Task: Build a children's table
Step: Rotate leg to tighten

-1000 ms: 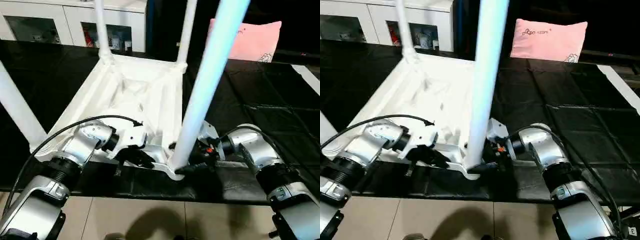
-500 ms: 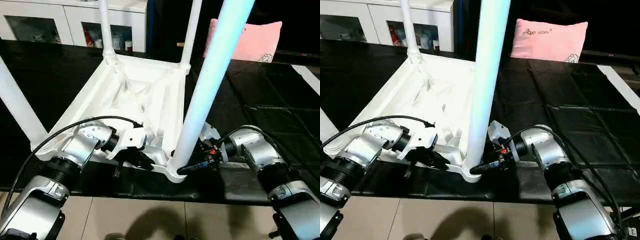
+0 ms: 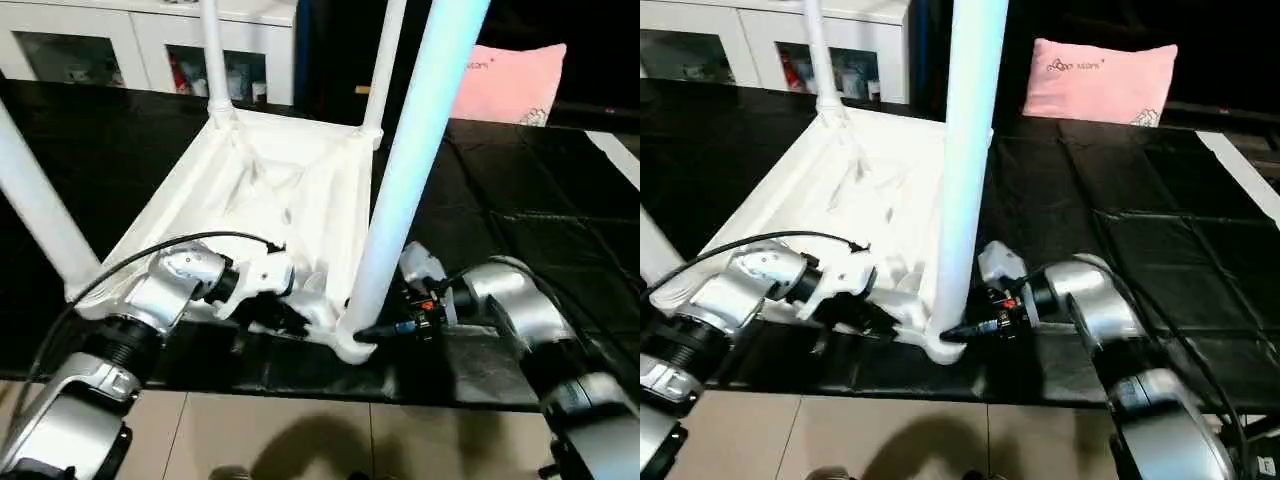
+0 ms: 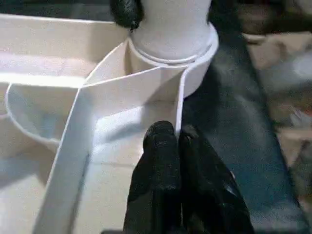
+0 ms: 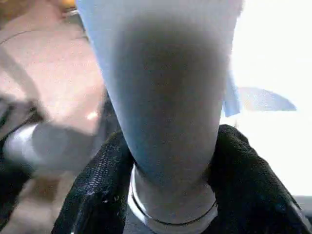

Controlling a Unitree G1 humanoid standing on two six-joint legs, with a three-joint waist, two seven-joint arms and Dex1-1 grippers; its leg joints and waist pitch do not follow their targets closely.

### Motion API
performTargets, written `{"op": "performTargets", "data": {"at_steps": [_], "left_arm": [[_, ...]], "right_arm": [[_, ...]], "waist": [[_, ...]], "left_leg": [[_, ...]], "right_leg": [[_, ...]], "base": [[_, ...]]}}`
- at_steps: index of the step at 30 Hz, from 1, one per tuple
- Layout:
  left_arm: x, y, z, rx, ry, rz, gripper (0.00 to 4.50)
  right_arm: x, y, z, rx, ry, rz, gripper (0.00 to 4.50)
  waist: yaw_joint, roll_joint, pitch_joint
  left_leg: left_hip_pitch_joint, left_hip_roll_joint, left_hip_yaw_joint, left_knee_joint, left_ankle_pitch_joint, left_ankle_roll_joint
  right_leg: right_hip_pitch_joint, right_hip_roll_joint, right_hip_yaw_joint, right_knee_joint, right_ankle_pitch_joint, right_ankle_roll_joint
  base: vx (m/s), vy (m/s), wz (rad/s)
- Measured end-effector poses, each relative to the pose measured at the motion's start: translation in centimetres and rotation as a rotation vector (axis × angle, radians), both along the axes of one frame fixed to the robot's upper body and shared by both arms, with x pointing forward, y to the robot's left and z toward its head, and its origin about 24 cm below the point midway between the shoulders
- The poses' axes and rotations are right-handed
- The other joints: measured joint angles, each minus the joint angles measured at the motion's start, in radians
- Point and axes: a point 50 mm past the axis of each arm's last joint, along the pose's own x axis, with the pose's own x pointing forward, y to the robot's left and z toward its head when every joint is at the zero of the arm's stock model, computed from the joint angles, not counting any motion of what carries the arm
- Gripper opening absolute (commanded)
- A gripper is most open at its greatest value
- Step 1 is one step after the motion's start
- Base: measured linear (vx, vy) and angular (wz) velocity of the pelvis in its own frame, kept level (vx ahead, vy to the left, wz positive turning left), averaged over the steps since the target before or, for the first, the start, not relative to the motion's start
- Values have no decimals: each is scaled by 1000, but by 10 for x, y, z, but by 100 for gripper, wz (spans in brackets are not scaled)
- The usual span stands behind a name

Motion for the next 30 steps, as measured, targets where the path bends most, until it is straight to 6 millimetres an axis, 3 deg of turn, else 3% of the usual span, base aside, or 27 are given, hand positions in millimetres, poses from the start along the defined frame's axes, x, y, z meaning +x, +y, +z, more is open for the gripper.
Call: {"op": "performTargets", "data": {"at_steps": [2, 4, 6, 7, 8, 9, 10, 13, 14, 20, 21, 27, 30], "left_arm": [[5, -2, -1, -9, -7, 104, 0], [8, -5, -3, -21, -11, 184, 0], [15, -9, -6, -34, -8, 303, 0], [19, -10, -5, -29, -14, 348, 0], [23, -14, -5, -18, -22, 407, 0], [25, -15, -6, -14, -25, 441, 0], [27, -14, -6, -16, -26, 479, 0], [36, -24, -1, -30, -41, 577, 0], [37, -29, 0, -36, -43, 600, 0], [38, -35, -1, -28, -69, 642, 0], [39, -35, -1, -26, -71, 642, 0], [39, -32, 0, -15, -88, 622, 0], [38, -27, 2, -14, -94, 579, 0]], "right_arm": [[6, 3, -3, 9, -1, -147, 200], [11, 6, -5, 15, -1, -272, 199], [20, 16, -9, 30, 22, -461, 198], [25, 22, -9, 37, 34, -538, 198], [31, 30, -11, 44, 56, -639, 198], [35, 35, -10, 41, 64, -682, 198], [38, 41, -10, 41, 71, -720, 198], [50, 54, -2, 29, 47, -863, 198], [52, 56, -1, 31, 51, -910, 198], [56, 66, 1, 19, 65, -1021, 198], [56, 66, 1, 18, 62, -1021, 254], [51, 57, -6, 53, 70, -996, 304], [43, 41, -10, 67, 38, -920, 320]], "waist": [[-27, -1, 0], [-56, 1, -1], [-91, 10, 0], [-98, 8, 1], [-108, 0, 3], [-104, -13, 3], [-102, -12, 4], [-91, -10, 2], [-93, -10, 2], [-99, -10, 1], [-98, -10, 1], [-95, -10, 1], [-91, -10, 2]], "left_leg": [[0, 1, -1, 3, 0, 0], [-1, 4, -8, 4, 0, 0], [-1, 33, -19, 4, 0, 0], [0, 40, -20, 6, 1, -2], [7, 34, -17, 14, 0, -6], [22, 23, -6, 15, -4, -11], [25, 10, -12, 12, -10, -17], [0, -3, -30, 8, -10, -17], [-4, -1, -35, 8, -3, -18], [-4, -2, -34, 10, 0, -14], [-4, -2, -34, 10, 0, -14], [-5, -2, -32, 8, 0, -12], [-4, -2, -31, 5, 1, -8]], "right_leg": [[1, 0, -4, -2, 0, 0], [7, 2, -19, -17, 2, 3], [30, 6, -58, -50, 4, 6], [28, 7, -53, -31, -5, 13], [25, 4, -5, 22, -19, 13], [21, 1, 16, 39, -29, 9], [18, 2, 18, 44, -32, 7], [-11, 5, 13, 40, -32, 7], [-13, 7, 10, 35, -29, 8], [-9, 7, 12, 29, -21, 3], [-8, 7, 12, 28, -21, 3], [-8, 7, 13, 25, -20, 4], [-9, 7, 14, 25, -17, 3]], "base": [[0, 0, 0], [0, 0, 0], [-12, -6, -9], [-23, -12, -19], [0, 0, 0], [0, 0, 0], [0, 0, 0], [-25, -37, -25], [0, 0, 0], [0, 0, 0], [0, 0, 0], [0, 0, 0], [0, 0, 0]]}}
